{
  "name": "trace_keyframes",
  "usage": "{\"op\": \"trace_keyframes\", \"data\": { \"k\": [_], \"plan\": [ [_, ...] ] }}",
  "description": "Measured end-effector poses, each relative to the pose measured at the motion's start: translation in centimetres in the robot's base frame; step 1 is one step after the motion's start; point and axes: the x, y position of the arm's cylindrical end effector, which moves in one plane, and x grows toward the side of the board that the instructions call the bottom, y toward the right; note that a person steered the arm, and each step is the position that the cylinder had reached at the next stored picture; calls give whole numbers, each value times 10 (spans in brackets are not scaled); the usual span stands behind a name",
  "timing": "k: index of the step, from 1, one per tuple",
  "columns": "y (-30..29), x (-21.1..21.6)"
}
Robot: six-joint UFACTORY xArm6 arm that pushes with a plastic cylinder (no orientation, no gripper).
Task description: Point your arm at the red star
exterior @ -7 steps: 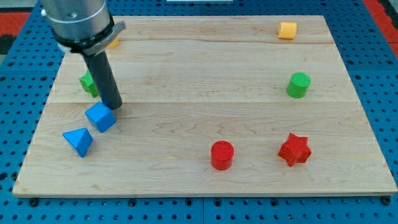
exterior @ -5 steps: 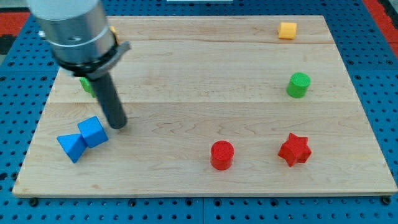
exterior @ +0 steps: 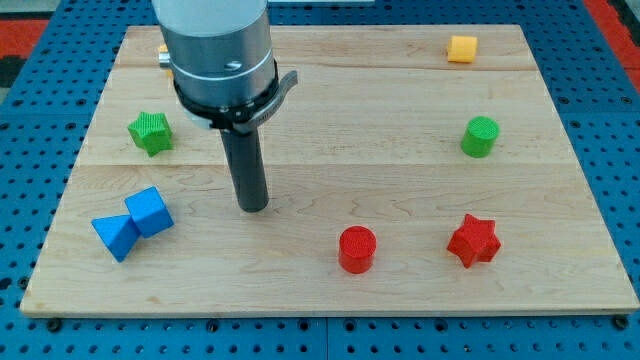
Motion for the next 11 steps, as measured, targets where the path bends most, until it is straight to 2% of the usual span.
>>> {"op": "trace_keyframes", "data": {
  "k": [1, 2, 3, 4, 5, 7, 10, 11],
  "plan": [
    [2, 55],
    [78, 84],
    [144, 95],
    [162, 86],
    [147, 75],
    [160, 90],
    [225, 95],
    [277, 94]
  ]
}}
